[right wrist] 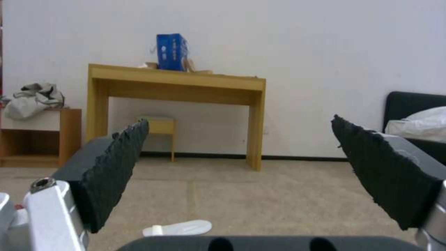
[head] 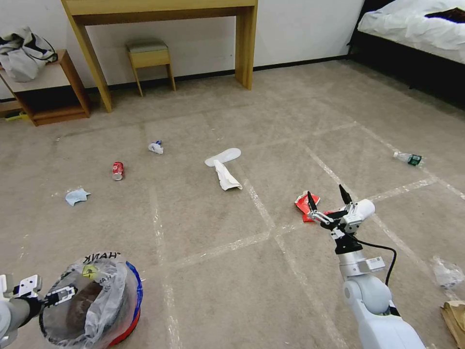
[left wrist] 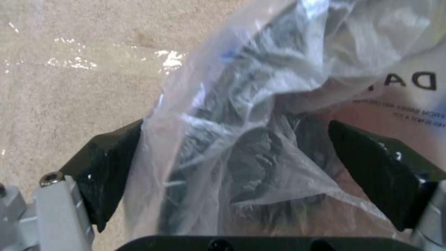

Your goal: Pick up the trash bin and place the garbage on the floor into it.

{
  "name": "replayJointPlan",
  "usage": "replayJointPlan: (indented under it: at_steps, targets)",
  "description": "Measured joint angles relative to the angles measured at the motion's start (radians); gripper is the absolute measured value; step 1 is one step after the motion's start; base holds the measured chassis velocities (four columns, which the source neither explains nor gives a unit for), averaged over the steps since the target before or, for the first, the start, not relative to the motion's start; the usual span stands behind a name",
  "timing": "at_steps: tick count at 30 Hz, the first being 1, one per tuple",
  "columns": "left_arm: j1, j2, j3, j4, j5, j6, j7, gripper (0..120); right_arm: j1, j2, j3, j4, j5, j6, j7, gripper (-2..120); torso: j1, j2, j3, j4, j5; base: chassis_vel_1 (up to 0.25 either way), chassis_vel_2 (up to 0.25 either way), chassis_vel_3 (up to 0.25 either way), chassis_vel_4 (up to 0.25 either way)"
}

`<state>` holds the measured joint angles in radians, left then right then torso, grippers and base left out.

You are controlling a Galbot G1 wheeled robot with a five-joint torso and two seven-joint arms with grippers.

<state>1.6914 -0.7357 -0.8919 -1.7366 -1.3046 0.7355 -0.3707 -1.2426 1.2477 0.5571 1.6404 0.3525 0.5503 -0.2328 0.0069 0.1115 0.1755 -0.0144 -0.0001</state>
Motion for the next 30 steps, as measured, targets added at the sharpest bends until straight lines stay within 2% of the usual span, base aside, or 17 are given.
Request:
replayJointPlan:
  at_steps: [9, 14, 15, 17, 18, 19, 20, 21, 23, 24, 29, 30]
  targets:
    - [0.017, -0.012, 0.022, -0.009, 0.013, 0.000, -0.027, 100, 0.005, -0.003, -0.004, 0.000, 0.001, -0.003, 0.007, 100, 0.000, 0.000, 0.000, 0.0001, 0.0003, 0.000, 0.000, 0.000, 0.000]
    - [0.023, -0.030, 0.034, -0.016, 0.024, -0.004, -0.033, 81, 0.015, -0.007, -0.006, -0.012, 0.005, -0.002, 0.008, 100, 0.000, 0.000, 0.000, 0.0002, 0.0017, 0.000, 0.000, 0.000, 0.000]
    - [0.023, -0.030, 0.034, -0.016, 0.024, -0.004, -0.033, 81, 0.015, -0.007, -0.006, -0.012, 0.005, -0.002, 0.008, 100, 0.000, 0.000, 0.000, 0.0002, 0.0017, 0.000, 0.000, 0.000, 0.000]
    - [0.022, -0.035, 0.040, -0.016, 0.030, -0.005, -0.035, 70, 0.016, -0.008, -0.008, -0.015, 0.006, -0.002, 0.009, 100, 0.000, 0.000, 0.000, 0.0003, 0.0023, 0.000, 0.000, 0.000, 0.000]
    - [0.022, -0.035, 0.040, -0.016, 0.030, -0.005, -0.035, 70, 0.016, -0.008, -0.008, -0.015, 0.006, -0.002, 0.009, 100, 0.000, 0.000, 0.000, 0.0003, 0.0023, 0.000, 0.000, 0.000, 0.000]
    - [0.022, -0.035, 0.042, -0.017, 0.030, -0.005, -0.038, 64, 0.017, -0.009, -0.009, -0.016, 0.006, -0.002, 0.010, 100, 0.000, 0.000, 0.000, 0.0004, 0.0024, 0.000, 0.000, 0.000, 0.000]
    - [0.022, -0.035, 0.044, -0.017, 0.030, -0.005, -0.041, 59, 0.018, -0.010, -0.010, -0.018, 0.006, -0.002, 0.010, 100, 0.000, 0.000, 0.000, 0.0004, 0.0024, 0.000, 0.000, 0.000, 0.000]
    - [0.022, -0.035, 0.044, -0.017, 0.030, -0.005, -0.041, 59, 0.018, -0.010, -0.010, -0.018, 0.006, -0.002, 0.010, 100, 0.000, 0.000, 0.000, 0.0004, 0.0024, 0.000, 0.000, 0.000, 0.000]
    - [0.026, -0.030, 0.048, -0.020, 0.030, -0.006, -0.049, 46, 0.021, -0.011, -0.012, -0.024, 0.006, -0.002, 0.013, 100, 0.000, 0.000, 0.000, 0.0005, 0.0013, 0.000, 0.000, 0.000, 0.000]
    - [0.026, -0.030, 0.048, -0.020, 0.030, -0.006, -0.049, 46, 0.021, -0.011, -0.012, -0.024, 0.006, -0.002, 0.013, 100, 0.000, 0.000, 0.000, 0.0005, 0.0013, 0.000, 0.000, 0.000, 0.000]
    - [0.047, -0.024, 0.048, -0.033, 0.029, -0.006, -0.059, 26, 0.022, -0.010, -0.014, -0.033, 0.007, -0.002, 0.016, 100, 0.000, 0.000, 0.000, 0.0003, 0.0009, 0.000, 0.000, 0.000, 0.000]
    - [0.047, -0.024, 0.048, -0.033, 0.029, -0.006, -0.059, 26, 0.022, -0.010, -0.014, -0.033, 0.007, -0.002, 0.016, 100, 0.000, 0.000, 0.000, 0.0003, 0.0009, 0.000, 0.000, 0.000, 0.000]
